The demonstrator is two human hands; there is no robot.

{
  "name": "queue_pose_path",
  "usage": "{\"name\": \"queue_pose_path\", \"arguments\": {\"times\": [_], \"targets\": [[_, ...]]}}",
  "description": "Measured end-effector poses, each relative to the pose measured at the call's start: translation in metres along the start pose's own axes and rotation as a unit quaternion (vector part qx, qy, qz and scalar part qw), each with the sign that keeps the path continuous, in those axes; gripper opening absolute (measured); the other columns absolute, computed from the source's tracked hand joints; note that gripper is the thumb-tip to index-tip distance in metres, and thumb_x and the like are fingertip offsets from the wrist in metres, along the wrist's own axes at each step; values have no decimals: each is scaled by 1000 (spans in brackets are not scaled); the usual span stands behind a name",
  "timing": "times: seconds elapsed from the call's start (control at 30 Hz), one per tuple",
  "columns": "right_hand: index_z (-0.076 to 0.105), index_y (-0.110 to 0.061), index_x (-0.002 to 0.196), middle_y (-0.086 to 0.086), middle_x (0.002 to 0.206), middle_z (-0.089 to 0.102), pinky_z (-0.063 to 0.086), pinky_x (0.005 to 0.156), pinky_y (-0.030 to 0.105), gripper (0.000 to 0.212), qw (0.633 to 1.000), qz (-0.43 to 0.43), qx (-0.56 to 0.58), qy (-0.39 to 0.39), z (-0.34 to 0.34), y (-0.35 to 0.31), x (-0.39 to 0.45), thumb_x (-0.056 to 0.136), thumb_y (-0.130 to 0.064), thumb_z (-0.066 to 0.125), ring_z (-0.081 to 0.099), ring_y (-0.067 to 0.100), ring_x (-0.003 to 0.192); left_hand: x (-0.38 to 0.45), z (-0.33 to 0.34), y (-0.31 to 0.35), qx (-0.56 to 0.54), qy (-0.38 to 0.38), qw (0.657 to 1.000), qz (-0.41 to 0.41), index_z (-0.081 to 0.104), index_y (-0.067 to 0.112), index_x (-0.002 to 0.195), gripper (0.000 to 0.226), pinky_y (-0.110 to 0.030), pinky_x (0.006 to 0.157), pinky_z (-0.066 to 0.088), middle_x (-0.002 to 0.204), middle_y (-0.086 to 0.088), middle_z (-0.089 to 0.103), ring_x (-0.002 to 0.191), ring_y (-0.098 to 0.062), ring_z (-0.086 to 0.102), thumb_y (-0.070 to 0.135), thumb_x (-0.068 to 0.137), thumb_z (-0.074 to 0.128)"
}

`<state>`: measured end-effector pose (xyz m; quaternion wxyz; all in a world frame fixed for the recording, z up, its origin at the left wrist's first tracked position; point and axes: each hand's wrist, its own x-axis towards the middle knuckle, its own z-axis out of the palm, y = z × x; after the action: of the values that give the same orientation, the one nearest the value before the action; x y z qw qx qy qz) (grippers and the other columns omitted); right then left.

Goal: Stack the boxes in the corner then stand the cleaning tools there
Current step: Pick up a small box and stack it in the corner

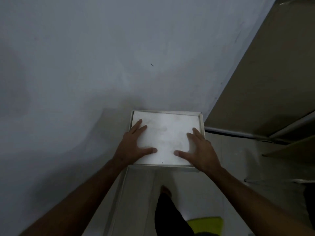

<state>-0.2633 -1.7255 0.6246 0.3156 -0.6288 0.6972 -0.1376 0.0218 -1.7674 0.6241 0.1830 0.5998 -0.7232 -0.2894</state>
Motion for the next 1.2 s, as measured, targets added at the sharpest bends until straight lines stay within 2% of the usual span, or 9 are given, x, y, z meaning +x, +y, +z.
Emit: {"name": "queue_pose_path", "arguments": {"times": [0.3,0.5,0.63,0.83,1.2], "targets": [[34,-28,155,-9,168,11,27,117,47,107,1000,20,3,-10,68,8,153,70,-83,65,23,30,150,142,28,-99,21,-24,999,-8,37,34,152,114,-53,116,31,160,35,4,147,-26,27,88,57,68],[29,-33,157,-15,168,7,31,115,49,105,998,50,29,-12,128,30,242,71,-80,68,20,31,150,223,69,-171,32,-35,999,-3,35,34,153,118,-52,117,31,160,37,3,148,-26,25,93,55,63],[30,-32,156,-14,167,9,31,115,48,104,997,65,37,-1,171,51,297,71,-78,69,23,31,148,272,101,-218,27,-32,999,0,38,33,152,116,-45,118,28,159,36,7,147,-22,26,90,54,65],[33,-29,155,-11,168,12,33,114,48,104,997,61,36,3,224,74,364,71,-76,71,27,33,146,322,138,-279,29,-32,999,-1,38,30,152,118,-48,120,26,163,26,14,147,-14,26,88,54,66],[31,-27,156,-8,168,12,30,116,47,102,998,58,29,4,265,89,422,74,-74,70,24,32,148,367,166,-333,16,-59,998,-17,33,31,155,118,-52,122,24,165,22,12,150,-9,20,87,57,67]]}}
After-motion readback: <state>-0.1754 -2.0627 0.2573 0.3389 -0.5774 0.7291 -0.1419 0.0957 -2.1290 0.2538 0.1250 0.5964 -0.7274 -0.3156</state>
